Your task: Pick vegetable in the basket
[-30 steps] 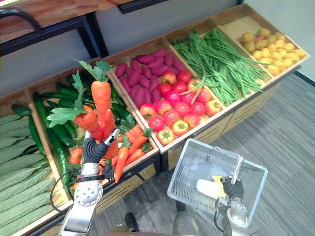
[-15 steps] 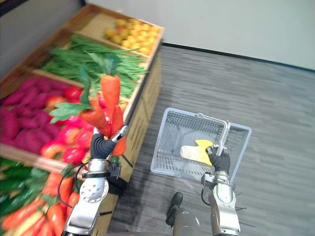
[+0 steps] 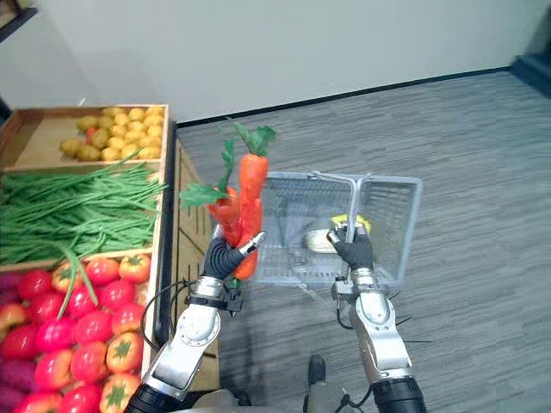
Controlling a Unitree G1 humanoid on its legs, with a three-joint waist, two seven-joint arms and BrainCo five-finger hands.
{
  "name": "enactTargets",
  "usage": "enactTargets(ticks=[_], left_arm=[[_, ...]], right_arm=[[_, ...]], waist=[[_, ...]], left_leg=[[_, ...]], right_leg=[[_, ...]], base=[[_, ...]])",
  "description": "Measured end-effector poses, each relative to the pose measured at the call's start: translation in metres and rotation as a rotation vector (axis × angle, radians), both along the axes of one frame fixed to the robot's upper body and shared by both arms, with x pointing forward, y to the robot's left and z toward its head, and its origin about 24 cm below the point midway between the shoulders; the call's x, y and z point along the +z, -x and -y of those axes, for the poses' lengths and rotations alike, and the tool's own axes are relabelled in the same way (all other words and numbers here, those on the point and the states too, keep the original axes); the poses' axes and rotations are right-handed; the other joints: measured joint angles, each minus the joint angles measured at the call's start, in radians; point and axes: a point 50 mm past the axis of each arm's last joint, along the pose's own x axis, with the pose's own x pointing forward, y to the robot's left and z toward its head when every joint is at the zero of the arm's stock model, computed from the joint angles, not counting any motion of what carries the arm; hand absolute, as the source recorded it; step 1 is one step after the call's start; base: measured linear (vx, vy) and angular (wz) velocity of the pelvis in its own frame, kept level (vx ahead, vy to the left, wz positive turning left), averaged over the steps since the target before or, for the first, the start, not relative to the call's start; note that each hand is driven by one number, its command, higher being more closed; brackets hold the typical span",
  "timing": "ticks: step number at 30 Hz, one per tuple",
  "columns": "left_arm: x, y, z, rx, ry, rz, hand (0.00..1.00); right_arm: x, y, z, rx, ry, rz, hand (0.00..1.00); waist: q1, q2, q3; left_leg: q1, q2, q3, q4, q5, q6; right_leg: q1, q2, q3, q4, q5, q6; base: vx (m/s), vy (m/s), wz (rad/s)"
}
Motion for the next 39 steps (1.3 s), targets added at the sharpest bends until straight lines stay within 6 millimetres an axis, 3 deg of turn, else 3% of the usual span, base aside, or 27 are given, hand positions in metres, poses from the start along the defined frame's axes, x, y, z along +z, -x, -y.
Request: enactTargets(ticks=[6, 16, 17, 21, 29, 39], left_arm=[[-0.024, -0.002, 0.003, -0.014, -0.055, -0.111, 1.00], [-0.071, -0.002, 0.008, -0.050, -0.219, -0.314, 1.00], [-0.073, -0.006, 0.007, -0.047, -0.234, -0.323, 0.00], [-0.085, -0.011, 0.006, -0.052, -0.308, -0.381, 0.00], [-0.091, -0.005, 0.015, -0.111, -0.363, -0.392, 0.00], [-0.076, -0.011, 0.025, -0.156, -0.334, -0.335, 0.00]], right_arm=[[0.001, 0.002, -0.019, 0.086, -0.084, -0.003, 1.00], [0.006, 0.006, -0.056, 0.268, -0.184, -0.030, 1.00], [0.005, 0.007, -0.060, 0.295, -0.186, -0.037, 1.00], [0.001, 0.016, -0.085, 0.423, -0.223, -0.083, 1.00], [-0.003, 0.017, -0.082, 0.445, -0.166, -0.098, 1.00], [-0.008, 0.016, -0.067, 0.309, -0.043, -0.076, 1.00]], waist=[[0.000, 0.000, -0.001], [-0.020, -0.009, -0.007], [-0.020, -0.014, -0.010], [-0.023, -0.033, -0.020], [-0.042, -0.034, -0.019], [-0.043, -0.037, -0.021]], left_leg=[[0.056, -0.002, 0.042, -0.062, 0.000, 0.000], [0.081, -0.025, 0.049, -0.088, 0.000, 0.000], [0.079, -0.027, 0.049, -0.088, 0.000, 0.000], [0.071, -0.025, 0.043, -0.088, 0.000, 0.001], [0.057, -0.022, 0.029, -0.087, -0.001, 0.001], [0.060, -0.020, -0.002, -0.088, 0.007, 0.003]], right_leg=[[-0.005, 0.017, 0.044, 0.001, 0.001, 0.004], [-0.007, -0.001, 0.076, 0.000, 0.002, 0.003], [-0.009, -0.001, 0.077, 0.000, 0.002, 0.003], [-0.016, -0.001, 0.077, 0.000, 0.002, 0.002], [-0.016, -0.001, 0.070, 0.000, -0.001, 0.001], [-0.006, -0.003, 0.036, 0.000, 0.000, 0.002]], base=[[0.11, 0.068, -0.22], [-0.03, 0.022, -0.09], [-0.09, -0.030, 0.00], [-0.09, -0.042, 0.01], [-0.08, -0.040, 0.02], [-0.02, -0.011, 0.09]])
